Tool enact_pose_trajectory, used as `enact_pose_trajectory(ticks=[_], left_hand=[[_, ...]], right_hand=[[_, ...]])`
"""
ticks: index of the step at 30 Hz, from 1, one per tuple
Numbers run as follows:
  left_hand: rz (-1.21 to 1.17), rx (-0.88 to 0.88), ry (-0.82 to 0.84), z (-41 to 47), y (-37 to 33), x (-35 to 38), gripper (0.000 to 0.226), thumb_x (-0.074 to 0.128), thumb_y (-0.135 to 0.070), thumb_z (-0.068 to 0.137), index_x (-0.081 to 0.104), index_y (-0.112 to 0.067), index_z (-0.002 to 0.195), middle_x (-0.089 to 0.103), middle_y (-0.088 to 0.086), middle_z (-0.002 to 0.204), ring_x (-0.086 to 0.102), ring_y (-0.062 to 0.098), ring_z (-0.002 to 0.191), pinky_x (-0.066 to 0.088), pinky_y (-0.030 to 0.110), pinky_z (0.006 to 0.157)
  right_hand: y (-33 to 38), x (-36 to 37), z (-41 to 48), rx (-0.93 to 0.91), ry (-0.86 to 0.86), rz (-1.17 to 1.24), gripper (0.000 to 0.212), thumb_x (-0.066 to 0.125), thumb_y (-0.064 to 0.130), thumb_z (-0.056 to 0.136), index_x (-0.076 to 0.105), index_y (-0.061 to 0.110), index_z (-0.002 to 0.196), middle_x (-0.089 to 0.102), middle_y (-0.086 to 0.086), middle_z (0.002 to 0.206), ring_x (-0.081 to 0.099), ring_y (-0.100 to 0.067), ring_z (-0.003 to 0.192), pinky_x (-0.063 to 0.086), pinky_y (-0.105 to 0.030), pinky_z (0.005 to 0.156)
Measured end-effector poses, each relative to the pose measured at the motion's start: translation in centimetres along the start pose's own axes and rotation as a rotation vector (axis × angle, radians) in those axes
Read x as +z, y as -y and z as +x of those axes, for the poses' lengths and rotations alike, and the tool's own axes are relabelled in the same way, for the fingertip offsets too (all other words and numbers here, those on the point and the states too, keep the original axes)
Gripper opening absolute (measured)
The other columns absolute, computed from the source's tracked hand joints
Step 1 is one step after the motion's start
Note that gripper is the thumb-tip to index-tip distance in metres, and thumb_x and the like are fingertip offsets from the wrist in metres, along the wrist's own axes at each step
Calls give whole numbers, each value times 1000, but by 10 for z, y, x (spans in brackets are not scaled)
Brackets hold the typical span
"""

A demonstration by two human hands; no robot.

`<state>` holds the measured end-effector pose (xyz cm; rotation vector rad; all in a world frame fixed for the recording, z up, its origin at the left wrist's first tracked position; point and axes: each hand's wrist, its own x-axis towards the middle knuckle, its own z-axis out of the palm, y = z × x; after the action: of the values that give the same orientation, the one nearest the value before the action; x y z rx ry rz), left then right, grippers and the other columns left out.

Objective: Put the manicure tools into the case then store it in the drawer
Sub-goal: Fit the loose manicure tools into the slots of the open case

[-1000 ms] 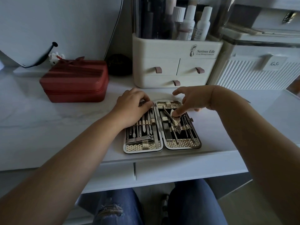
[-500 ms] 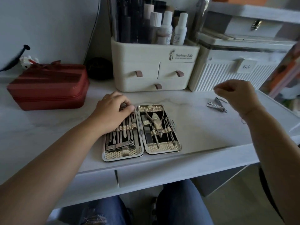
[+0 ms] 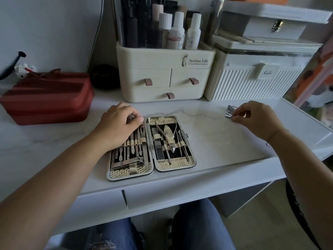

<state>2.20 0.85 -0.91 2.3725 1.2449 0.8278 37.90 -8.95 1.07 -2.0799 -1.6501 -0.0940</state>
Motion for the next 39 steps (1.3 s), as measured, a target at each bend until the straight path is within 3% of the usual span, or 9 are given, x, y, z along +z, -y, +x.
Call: enact_pose_trajectory(ticks=[4, 14, 17, 19, 22, 28, 32, 35, 39], left_hand=[[13, -10, 7, 0, -1, 0, 8, 55, -31, 90, 59, -27, 83, 52, -6, 97, 49, 18, 102, 39, 41, 94], [-51, -44, -64, 1, 2, -4, 25, 50, -32, 92, 65, -12, 93, 59, 2, 99, 54, 21, 101, 42, 39, 91], [-50, -38, -143, 1, -1, -6, 23, 51, -29, 93, 65, -11, 92, 61, 0, 99, 53, 19, 103, 39, 32, 87], [-85, -52, -190, -1, -8, -8, 20, 51, -27, 93, 67, -14, 93, 63, -3, 98, 54, 14, 100, 36, 23, 81], [-227, -62, -163, -3, -29, -13, 19, 51, -29, 93, 68, -23, 92, 68, -10, 91, 60, 3, 84, 40, 12, 70], [-701, -131, 236, -9, -83, -20, 30, 50, -35, 92, 70, -13, 93, 72, 0, 78, 59, 8, 62, 44, 15, 55], [-1010, -275, 241, -11, -90, -25, 17, 57, -20, 89, 69, -9, 84, 70, 4, 68, 61, 9, 55, 49, 16, 53], [-1098, -348, 222, -14, -89, -23, 12, 58, -9, 88, 67, -5, 84, 70, 5, 64, 63, 10, 53, 51, 16, 50], [-1050, -342, 152, -17, -87, -17, 10, 59, -6, 87, 69, -5, 83, 70, 5, 65, 64, 10, 55, 51, 16, 52]], right_hand=[[4, 5, -5, -46, -49, -86, 5, 67, 19, 81, 69, 16, 84, 57, 3, 79, 49, -15, 74, 35, -28, 70], [23, 6, -28, -18, -60, -3, 10, 68, 16, 81, 70, 15, 91, 63, -5, 83, 58, -23, 79, 43, -30, 74], [36, 9, -34, -34, -104, 45, 9, 67, 11, 80, 70, 14, 88, 64, -5, 84, 60, -24, 79, 50, -38, 78], [52, 8, -39, -79, -158, 156, 6, 68, 10, 80, 70, 13, 85, 64, -1, 82, 60, -21, 75, 51, -31, 74], [86, 4, -48, -191, -214, 333, 5, 69, 11, 81, 69, 14, 84, 65, 2, 81, 61, -15, 75, 49, -19, 69], [147, -2, -55, -356, -321, 578, 11, 72, 11, 79, 71, 19, 85, 65, 5, 83, 62, -7, 79, 48, -15, 74], [155, 3, -55, -418, -419, 503, 7, 74, 15, 77, 74, 17, 84, 57, -1, 83, 54, -18, 83, 43, -16, 80], [157, 10, -57, -439, -396, 496, 8, 75, 13, 76, 74, 13, 84, 52, -1, 80, 49, -4, 75, 38, -6, 70], [160, 10, -57, -237, -352, 710, 6, 70, 13, 81, 68, 18, 77, 59, -1, 70, 49, -9, 59, 40, -16, 57]])
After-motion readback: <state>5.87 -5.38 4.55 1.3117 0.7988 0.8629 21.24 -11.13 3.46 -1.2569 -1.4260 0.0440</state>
